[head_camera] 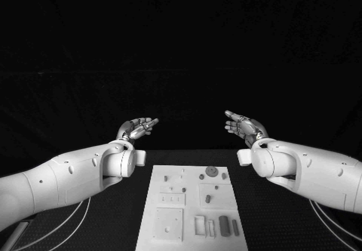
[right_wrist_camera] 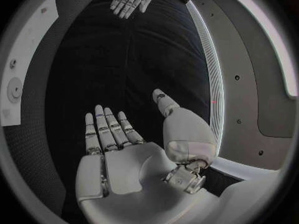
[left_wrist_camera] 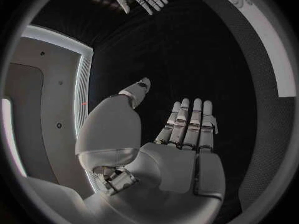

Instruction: Assemble the parts on the task board

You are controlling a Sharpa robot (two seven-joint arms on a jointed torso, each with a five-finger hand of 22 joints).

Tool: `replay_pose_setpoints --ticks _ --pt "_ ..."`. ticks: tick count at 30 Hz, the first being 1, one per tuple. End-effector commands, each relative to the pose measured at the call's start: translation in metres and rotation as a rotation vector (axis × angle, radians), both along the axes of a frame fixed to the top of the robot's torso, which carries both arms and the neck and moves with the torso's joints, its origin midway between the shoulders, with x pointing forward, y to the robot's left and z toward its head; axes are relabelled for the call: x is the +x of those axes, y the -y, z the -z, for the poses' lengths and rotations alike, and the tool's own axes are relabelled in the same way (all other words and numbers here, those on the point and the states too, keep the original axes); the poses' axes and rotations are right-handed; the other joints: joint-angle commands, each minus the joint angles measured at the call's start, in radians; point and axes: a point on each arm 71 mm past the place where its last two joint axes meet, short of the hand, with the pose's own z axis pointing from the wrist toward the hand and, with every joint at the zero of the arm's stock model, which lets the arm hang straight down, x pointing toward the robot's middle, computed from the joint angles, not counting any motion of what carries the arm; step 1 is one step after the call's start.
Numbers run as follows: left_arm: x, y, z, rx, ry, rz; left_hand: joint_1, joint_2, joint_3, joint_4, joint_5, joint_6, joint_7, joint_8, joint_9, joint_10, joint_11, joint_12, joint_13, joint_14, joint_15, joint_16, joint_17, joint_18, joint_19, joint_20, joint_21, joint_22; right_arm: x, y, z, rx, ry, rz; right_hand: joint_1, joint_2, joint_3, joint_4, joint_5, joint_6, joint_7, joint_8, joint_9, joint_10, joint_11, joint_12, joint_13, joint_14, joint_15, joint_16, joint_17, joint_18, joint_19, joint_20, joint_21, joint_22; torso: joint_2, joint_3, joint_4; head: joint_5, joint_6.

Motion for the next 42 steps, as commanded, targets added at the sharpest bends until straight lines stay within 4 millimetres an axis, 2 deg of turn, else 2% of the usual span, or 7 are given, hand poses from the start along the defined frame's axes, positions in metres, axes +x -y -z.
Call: replay_pose_setpoints --ticks 1,11,13,23,32,36,42 --pt "0.011 0.003 -0.002 -0.050 -0.094 0.108 0.042 -0.008 0.022 0.004 0.005 0.024 0.004 0.014 0.018 0.030 0.003 0.008 0.004 0.025 0.007 0.012 0.018 -0.008 0.020 0.002 0.013 0.048 0.008 -0.005 0.000 -0.002 -0.126 -0.189 0.052 -0.001 0.019 -0.020 0.011 0.023 0.063 0.022 0.023 0.044 0.007 0.010 0.004 0.027 0.010 0.018 0.016 -0.001 0.023 0.004 0.008 0.059 0.000 0.0001 0.0001 0.000 0.000" --pt "0.024 -0.002 -0.011 -0.036 -0.105 0.120 0.042 -0.006 0.021 0.005 0.005 0.025 0.003 0.015 0.019 0.031 0.003 0.009 0.004 0.025 0.007 0.012 0.019 -0.008 0.020 0.002 0.014 0.048 0.023 0.007 -0.013 -0.040 -0.177 -0.245 0.120 -0.015 0.037 -0.083 -0.004 0.096 0.069 0.082 0.079 0.131 0.011 0.024 0.012 0.069 0.015 0.044 0.024 0.013 0.092 0.001 0.017 0.185 0.000 0.0001 0.0001 0.000 0.000" --pt "0.023 0.000 -0.011 -0.040 -0.103 0.133 0.042 -0.004 0.020 0.005 0.005 0.026 0.003 0.016 0.019 0.032 0.003 0.009 0.004 0.025 0.008 0.013 0.019 -0.008 0.020 0.002 0.014 0.048 0.030 0.014 -0.014 -0.212 -0.096 -0.244 0.137 -0.022 0.044 -0.100 -0.008 0.113 0.074 0.090 0.080 0.154 0.016 0.028 0.013 0.093 0.025 0.055 0.026 0.021 0.131 0.000 0.020 0.253 -0.001 -0.0025 -0.0018 0.005 -0.009" --pt "0.023 -0.002 -0.012 -0.043 -0.075 0.137 0.050 0.039 -0.014 -0.012 0.006 0.101 0.040 0.053 0.034 0.133 0.026 0.049 0.021 0.132 0.007 0.071 0.040 0.005 0.104 -0.035 0.054 0.045 0.033 0.016 -0.008 -0.329 -0.036 -0.241 0.191 -0.033 0.087 -0.163 -0.005 0.257 0.081 0.138 0.079 0.298 0.011 0.062 0.021 0.209 0.021 0.096 0.029 0.057 0.210 -0.001 0.020 0.228 -0.001 -0.0043 -0.0002 0.004 -0.004" --pt "0.014 -0.002 -0.014 -0.015 -0.048 0.175 0.074 0.091 -0.043 -0.089 0.007 0.241 0.057 0.082 0.023 0.309 0.023 0.102 0.036 0.323 -0.021 0.145 0.049 0.048 0.249 -0.067 0.107 0.041 0.030 0.012 -0.007 -0.582 0.078 -0.323 0.263 -0.056 0.181 -0.167 -0.004 0.407 0.057 0.170 0.070 0.463 -0.041 0.102 0.045 0.363 -0.023 0.149 0.051 0.118 0.350 -0.006 0.039 0.203 0.009 -0.0064 0.0035 0.003 -0.006" --pt "0.004 0.003 -0.017 -0.005 -0.023 0.280 0.094 0.124 -0.030 -0.150 0.058 0.339 0.021 0.104 0.022 0.453 -0.028 0.151 0.059 0.471 -0.079 0.216 0.080 0.067 0.359 -0.103 0.165 0.047 0.028 0.004 -0.006 -0.737 0.132 -0.394 0.309 -0.093 0.283 -0.147 -0.051 0.480 0.038 0.177 0.069 0.533 -0.066 0.109 0.060 0.427 -0.053 0.165 0.071 0.148 0.422 -0.003 0.047 0.187 0.021 -0.0059 0.0060 0.001 -0.008" --pt "-0.010 0.009 -0.019 -0.039 -0.013 0.381 0.060 0.165 -0.007 -0.247 0.063 0.371 0.016 0.074 0.005 0.490 -0.036 0.119 0.062 0.486 -0.088 0.218 0.089 0.047 0.377 -0.129 0.182 0.039 0.025 -0.004 -0.007 -0.948 0.234 -0.439 0.315 -0.109 0.342 -0.150 -0.065 0.553 0.029 0.167 0.059 0.602 -0.088 0.090 0.065 0.510 -0.087 0.179 0.108 0.187 0.506 0.003 0.066 0.184 0.052 -0.0045 0.0145 -0.012 -0.004"
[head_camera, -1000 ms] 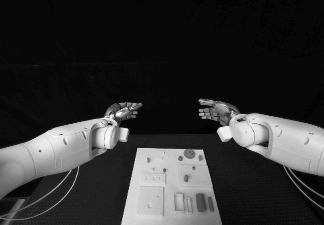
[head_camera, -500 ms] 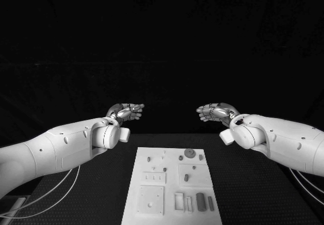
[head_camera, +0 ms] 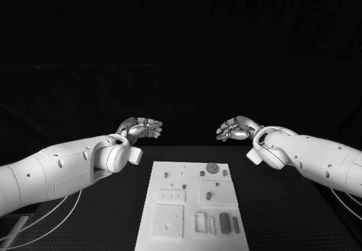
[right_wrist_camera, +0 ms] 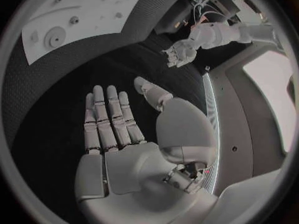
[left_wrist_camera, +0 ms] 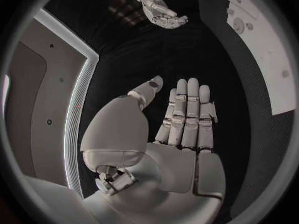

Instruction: Assemble the parts on the task board

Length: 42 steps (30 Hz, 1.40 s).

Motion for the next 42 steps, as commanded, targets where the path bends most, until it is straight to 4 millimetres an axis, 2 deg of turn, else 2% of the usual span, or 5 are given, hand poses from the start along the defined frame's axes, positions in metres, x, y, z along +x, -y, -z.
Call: replay_pose_setpoints --ticks 1,7,14,24,42 --pt "-0.010 0.010 -0.005 -0.021 0.042 0.124 -0.018 0.012 0.009 -0.029 -0.003 0.011 -0.001 -0.012 -0.005 0.013 0.000 -0.014 0.002 0.009 -0.001 0.000 0.002 -0.016 0.004 -0.011 0.006 0.016 -0.004 -0.008 0.001 -0.239 0.133 -0.111 0.007 -0.006 0.017 -0.005 -0.008 0.024 -0.006 -0.004 -0.004 0.026 -0.007 -0.007 0.001 0.050 -0.022 0.016 0.019 0.022 0.050 0.000 0.018 0.002 0.028 0.0014 0.0081 -0.011 0.001" --pt "-0.024 0.021 -0.007 -0.042 0.040 0.170 -0.040 0.006 0.014 -0.047 -0.012 0.001 0.005 -0.029 -0.011 0.013 0.003 -0.030 0.001 0.006 0.000 -0.005 0.002 -0.022 0.003 -0.015 0.007 0.015 -0.007 -0.012 0.002 -0.366 0.208 -0.157 0.022 -0.025 0.030 -0.017 -0.032 0.050 -0.013 -0.011 -0.006 0.059 -0.016 -0.020 0.003 0.192 -0.090 0.078 0.080 0.073 0.204 -0.010 0.081 0.017 0.056 0.0020 0.0171 -0.020 0.006" --pt "-0.035 0.027 -0.007 -0.071 0.018 0.204 -0.064 -0.007 0.021 -0.064 -0.017 -0.016 0.018 -0.049 -0.018 -0.005 0.016 -0.060 -0.005 0.002 0.002 -0.012 0.003 -0.025 -0.002 -0.015 0.007 0.014 -0.011 -0.019 0.007 -0.479 0.267 -0.203 0.040 -0.049 0.027 -0.021 -0.042 0.051 -0.014 -0.028 -0.009 0.062 -0.021 -0.052 -0.004 0.324 -0.128 0.135 0.155 0.076 0.352 -0.062 0.146 0.042 0.093 -0.0001 0.0270 -0.035 0.012" --pt "-0.042 0.031 -0.006 -0.090 0.006 0.222 -0.076 -0.012 0.023 -0.067 -0.025 -0.024 0.023 -0.056 -0.019 -0.012 0.021 -0.072 -0.006 -0.002 0.004 -0.016 0.004 -0.027 -0.008 -0.013 0.006 0.015 -0.013 -0.024 0.017 -0.519 0.287 -0.232 0.052 -0.071 0.003 -0.020 -0.041 0.052 -0.031 -0.053 -0.016 0.063 -0.032 -0.084 -0.017 0.414 -0.142 0.359 0.292 0.076 0.504 -0.142 0.284 0.152 0.131 -0.0035 0.0366 -0.042 0.015" --pt "-0.046 0.034 -0.007 -0.094 -0.002 0.235 -0.082 -0.014 0.024 -0.067 -0.025 -0.023 0.023 -0.057 -0.018 -0.015 0.023 -0.078 -0.007 -0.004 0.005 -0.018 0.005 -0.027 -0.010 -0.013 0.006 0.015 -0.016 -0.037 0.021 -0.573 0.336 -0.264 0.055 -0.078 0.009 -0.018 -0.051 0.051 -0.034 -0.064 -0.011 0.055 -0.030 -0.084 -0.029 0.411 -0.141 0.543 0.339 0.076 0.555 -0.182 0.371 0.226 0.183 -0.0101 0.0593 -0.061 0.026"
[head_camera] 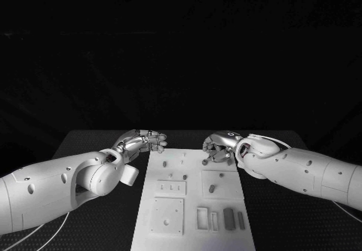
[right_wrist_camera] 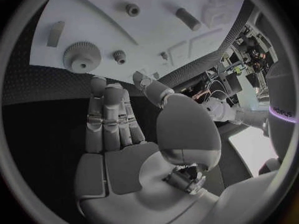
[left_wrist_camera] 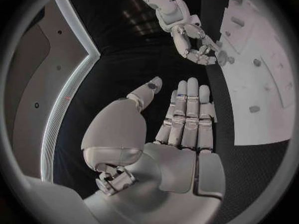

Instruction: Assemble the parts on the task board

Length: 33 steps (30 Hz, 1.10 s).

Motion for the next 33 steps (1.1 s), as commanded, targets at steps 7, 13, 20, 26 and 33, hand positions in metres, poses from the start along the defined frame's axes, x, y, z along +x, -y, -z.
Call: replay_pose_setpoints --ticks 7,13,20,26,33 --pt "-0.001 0.004 -0.001 -0.017 0.001 0.021 -0.014 0.000 0.002 -0.003 -0.006 -0.002 0.000 -0.004 0.001 -0.003 0.003 -0.006 -0.001 -0.004 0.005 -0.005 0.001 -0.010 -0.010 0.001 0.003 0.015 0.000 -0.006 0.002 -0.068 0.039 -0.022 0.003 -0.013 0.002 0.001 -0.012 0.001 -0.009 -0.007 0.004 -0.006 -0.001 -0.005 -0.003 0.005 0.001 0.044 0.003 0.023 0.033 -0.022 0.029 0.025 0.030 -0.0057 0.0091 -0.008 0.003" --pt "-0.001 0.002 -0.001 -0.014 -0.002 0.018 -0.016 0.001 0.002 -0.002 -0.006 -0.002 0.000 -0.005 0.001 -0.003 0.004 -0.007 -0.001 -0.004 0.005 -0.006 0.002 -0.010 -0.010 0.002 0.003 0.015 0.001 -0.005 0.004 -0.084 0.036 -0.019 0.002 -0.015 0.002 0.001 -0.015 0.002 -0.010 -0.007 0.004 -0.005 -0.002 -0.005 -0.003 0.006 0.001 0.054 0.004 0.023 0.037 -0.024 0.036 0.025 0.043 -0.0089 0.0093 -0.010 0.008" --pt "-0.001 0.002 -0.001 -0.013 -0.003 0.018 -0.018 0.001 0.002 -0.001 -0.006 -0.002 0.000 -0.005 0.001 -0.003 0.004 -0.008 -0.001 -0.004 0.005 -0.006 0.002 -0.010 -0.010 0.002 0.003 0.015 0.002 -0.003 0.008 -0.100 0.029 -0.011 0.001 -0.019 0.002 0.002 -0.019 0.005 -0.011 -0.005 0.006 -0.008 -0.002 -0.006 -0.005 0.007 0.001 0.065 0.004 0.023 0.041 -0.027 0.043 0.025 0.052 -0.0096 0.0098 -0.013 0.007" --pt "-0.001 0.002 -0.001 -0.013 -0.005 0.018 -0.019 0.001 0.002 -0.001 -0.006 -0.002 0.000 -0.005 0.001 -0.003 0.004 -0.008 -0.001 -0.004 0.005 -0.006 0.002 -0.010 -0.010 0.002 0.003 0.015 0.001 -0.005 0.011 -0.107 0.022 -0.015 0.000 -0.022 0.004 0.003 -0.021 0.007 -0.011 -0.005 0.007 -0.013 0.000 -0.007 -0.006 0.004 0.002 0.074 0.003 0.023 0.041 -0.028 0.049 0.024 0.055 -0.0087 0.0095 -0.011 0.006" --pt "-0.001 0.002 0.000 -0.012 -0.006 0.019 -0.020 0.001 0.002 0.000 -0.006 -0.002 0.000 -0.005 0.001 -0.002 0.004 -0.009 -0.001 -0.004 0.005 -0.006 0.002 -0.010 -0.010 0.002 0.003 0.016 0.001 -0.005 0.014 -0.120 0.011 -0.011 -0.002 -0.021 0.007 0.005 -0.022 0.011 -0.010 -0.003 0.009 -0.009 -0.001 -0.004 -0.005 0.001 0.001 0.084 0.001 0.023 0.041 -0.029 0.056 0.024 0.059 -0.0075 0.0110 -0.007 0.005"
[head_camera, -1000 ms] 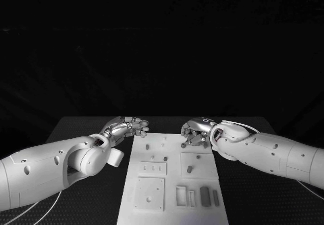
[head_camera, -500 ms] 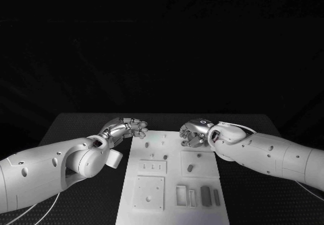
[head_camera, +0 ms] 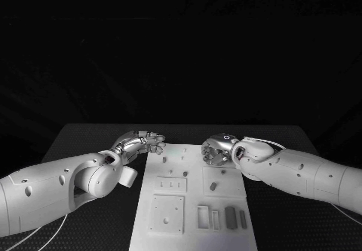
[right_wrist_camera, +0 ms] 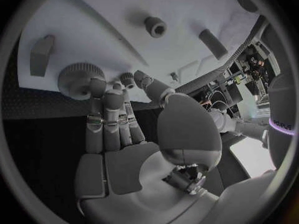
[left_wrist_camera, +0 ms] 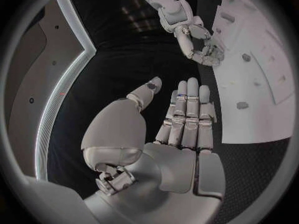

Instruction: Assemble the parts on the task board

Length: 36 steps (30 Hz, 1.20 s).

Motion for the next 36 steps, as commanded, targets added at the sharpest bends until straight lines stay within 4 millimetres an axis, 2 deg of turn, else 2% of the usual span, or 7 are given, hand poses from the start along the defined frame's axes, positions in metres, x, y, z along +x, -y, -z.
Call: replay_pose_setpoints --ticks 1,8,17,20,22,30,36 --pt "-0.001 0.002 -0.001 -0.012 -0.002 0.016 -0.012 0.001 0.002 0.000 -0.006 -0.002 0.000 -0.005 0.001 -0.003 0.004 -0.005 -0.001 -0.004 0.005 -0.006 0.001 -0.009 -0.007 -0.002 0.003 0.015 0.000 0.000 0.004 -0.034 -0.014 -0.003 0.000 -0.006 0.005 0.003 -0.007 0.008 -0.003 0.002 0.002 0.001 -0.003 0.002 0.001 -0.003 0.003 0.009 -0.002 0.046 0.003 -0.003 0.007 0.024 0.003 0.0012 0.0017 0.002 -0.001" --pt "-0.001 0.001 -0.001 -0.012 0.001 0.013 -0.014 0.001 0.003 0.000 -0.006 -0.002 0.000 -0.005 0.001 -0.002 0.004 -0.006 -0.001 -0.004 0.005 -0.006 0.002 -0.009 -0.007 -0.002 0.003 0.015 -0.002 -0.001 0.008 -0.054 -0.011 -0.011 0.005 0.003 0.028 0.007 -0.009 0.035 0.001 0.017 0.012 0.039 -0.017 0.018 0.016 -0.011 -0.011 0.024 -0.008 0.046 0.000 -0.005 0.017 0.023 0.007 0.0000 -0.0014 0.006 -0.001" --pt "-0.001 0.001 -0.001 -0.011 0.001 0.013 -0.014 0.001 0.003 0.001 -0.006 -0.002 0.000 -0.006 0.001 -0.002 0.004 -0.006 -0.001 -0.004 0.005 -0.006 0.002 -0.009 -0.007 -0.002 0.004 0.015 -0.004 -0.005 0.010 -0.082 0.010 -0.020 0.038 0.026 0.079 -0.005 -0.009 0.078 -0.017 0.040 0.026 0.080 -0.033 0.035 0.042 -0.014 -0.026 0.045 -0.012 0.046 0.003 -0.006 0.035 0.024 0.012 -0.0002 -0.0028 0.007 -0.001" --pt "-0.001 0.001 -0.001 -0.011 0.001 0.013 -0.015 0.001 0.004 0.001 -0.006 -0.002 0.000 -0.006 0.001 -0.002 0.004 -0.006 -0.001 -0.004 0.005 -0.006 0.002 -0.009 -0.007 -0.002 0.004 0.015 -0.005 -0.007 0.011 -0.095 0.010 -0.019 0.037 0.027 0.081 -0.006 -0.010 0.090 -0.022 0.045 0.030 0.091 -0.038 0.039 0.053 -0.014 -0.031 0.055 -0.013 0.046 0.005 -0.004 0.044 0.024 0.013 -0.0003 -0.0030 0.007 -0.002" --pt "-0.001 0.001 -0.001 -0.011 0.001 0.014 -0.015 0.001 0.004 0.000 -0.006 -0.002 0.000 -0.006 0.001 -0.002 0.004 -0.006 -0.001 -0.004 0.005 -0.006 0.002 -0.009 -0.007 -0.002 0.004 0.015 -0.005 -0.008 0.014 -0.107 0.010 -0.016 0.031 0.024 0.077 -0.005 -0.010 0.097 -0.024 0.047 0.032 0.100 -0.042 0.044 0.060 -0.017 -0.034 0.058 -0.014 0.046 0.004 -0.003 0.049 0.024 0.014 0.0004 0.0018 0.001 -0.002" --pt "-0.001 0.001 -0.001 -0.010 0.000 0.014 -0.015 0.001 0.004 0.000 -0.006 -0.002 0.000 -0.006 0.001 -0.001 0.004 -0.007 -0.001 -0.004 0.005 -0.006 0.002 -0.009 -0.007 -0.002 0.004 0.015 -0.008 -0.011 0.021 -0.132 0.014 -0.003 0.006 0.009 0.064 0.001 -0.010 0.099 -0.023 0.046 0.035 0.102 -0.044 0.044 0.077 -0.021 -0.037 0.064 -0.020 0.046 0.002 0.001 0.057 0.023 0.016 0.0002 0.0014 0.001 -0.004" --pt "-0.001 0.001 -0.001 -0.010 0.000 0.012 -0.015 0.001 0.005 0.000 -0.006 -0.002 0.000 -0.006 0.002 -0.001 0.004 -0.007 -0.001 -0.004 0.005 -0.006 0.002 -0.009 -0.007 -0.002 0.004 0.015 -0.010 -0.013 0.018 -0.111 0.047 0.021 0.002 0.024 0.070 0.007 -0.010 0.113 -0.029 0.051 0.039 0.114 -0.050 0.050 0.091 -0.021 -0.043 0.070 -0.024 0.046 0.004 0.001 0.063 0.022 0.016 -0.0006 0.0010 0.000 -0.003"
